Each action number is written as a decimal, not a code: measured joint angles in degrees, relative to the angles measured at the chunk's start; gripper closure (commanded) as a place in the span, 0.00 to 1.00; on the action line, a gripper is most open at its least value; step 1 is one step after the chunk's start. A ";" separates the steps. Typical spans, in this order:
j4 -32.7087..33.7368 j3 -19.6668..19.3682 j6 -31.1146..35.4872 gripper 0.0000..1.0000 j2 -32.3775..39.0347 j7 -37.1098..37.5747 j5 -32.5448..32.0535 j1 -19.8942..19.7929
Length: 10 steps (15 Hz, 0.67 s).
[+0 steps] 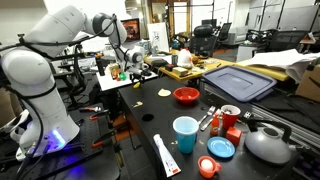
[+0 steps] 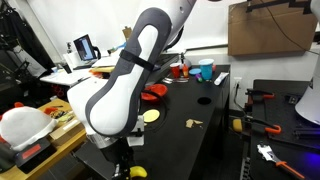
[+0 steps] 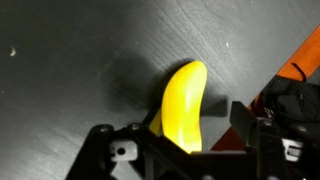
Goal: Move the banana to the right
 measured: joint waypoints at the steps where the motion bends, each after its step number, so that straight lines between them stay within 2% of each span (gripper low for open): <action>1: 0.29 -0.14 -0.50 0.64 0.02 0.00 -0.59 0.17; 5: 0.98 -0.21 -1.43 0.92 0.01 0.00 -2.45 0.82; 10: 1.11 -0.28 -1.53 0.92 -0.12 0.04 -3.07 2.07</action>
